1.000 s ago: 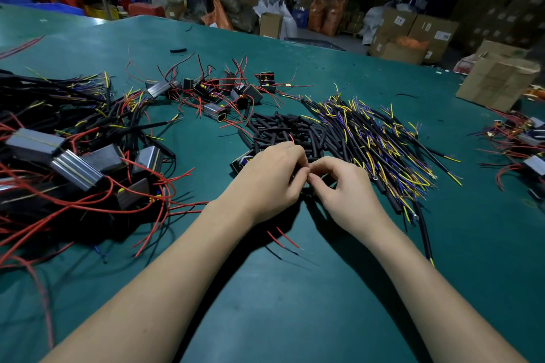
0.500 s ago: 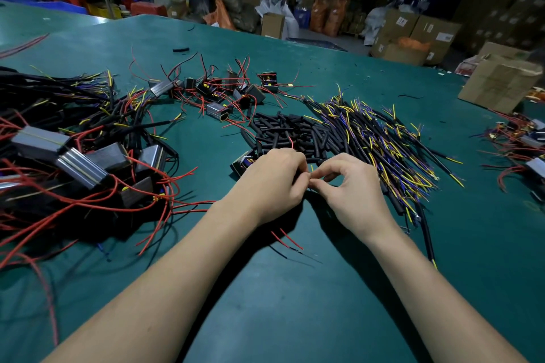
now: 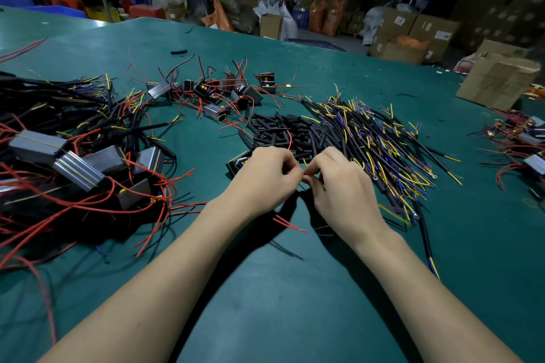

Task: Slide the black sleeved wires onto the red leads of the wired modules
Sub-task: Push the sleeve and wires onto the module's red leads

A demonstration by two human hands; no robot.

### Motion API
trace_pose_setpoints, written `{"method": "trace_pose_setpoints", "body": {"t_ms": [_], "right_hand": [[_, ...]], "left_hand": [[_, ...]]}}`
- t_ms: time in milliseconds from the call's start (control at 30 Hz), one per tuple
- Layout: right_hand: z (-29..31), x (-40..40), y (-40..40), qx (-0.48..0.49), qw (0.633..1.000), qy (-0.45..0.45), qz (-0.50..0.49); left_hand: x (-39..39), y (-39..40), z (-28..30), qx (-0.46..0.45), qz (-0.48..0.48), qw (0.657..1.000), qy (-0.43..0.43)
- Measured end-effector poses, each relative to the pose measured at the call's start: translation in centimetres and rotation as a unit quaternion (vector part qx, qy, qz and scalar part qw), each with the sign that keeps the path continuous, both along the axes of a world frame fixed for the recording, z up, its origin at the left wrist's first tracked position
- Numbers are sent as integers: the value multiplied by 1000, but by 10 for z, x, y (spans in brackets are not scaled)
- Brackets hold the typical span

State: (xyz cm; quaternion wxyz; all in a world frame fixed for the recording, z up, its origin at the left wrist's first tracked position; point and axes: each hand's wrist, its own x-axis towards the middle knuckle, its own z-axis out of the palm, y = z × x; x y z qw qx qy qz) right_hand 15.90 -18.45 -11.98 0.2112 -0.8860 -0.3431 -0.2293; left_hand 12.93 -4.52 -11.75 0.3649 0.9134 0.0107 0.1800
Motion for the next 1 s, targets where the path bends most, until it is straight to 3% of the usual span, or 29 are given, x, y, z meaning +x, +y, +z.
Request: {"method": "trace_pose_setpoints", "body": {"t_ms": [67,200,400,567,1000], "right_hand": [[0,3,0,23,1000,15,6],[0,9,-5,135,979,155,-10],[1,12,-7,256,911,321,27],[4,12,-13,320,852,407,83],[0,16,-13,319,849,411,87]], "left_hand": [[0,1,1,-16,2,1000,-7],[-1,0,-1,-23,-39,998,-53],[-1,-1,-5,-15,-60,993,-105],[0,1,-5,-5,-63,990,-125],[-2,8,1,-3,-67,994,-86]]}}
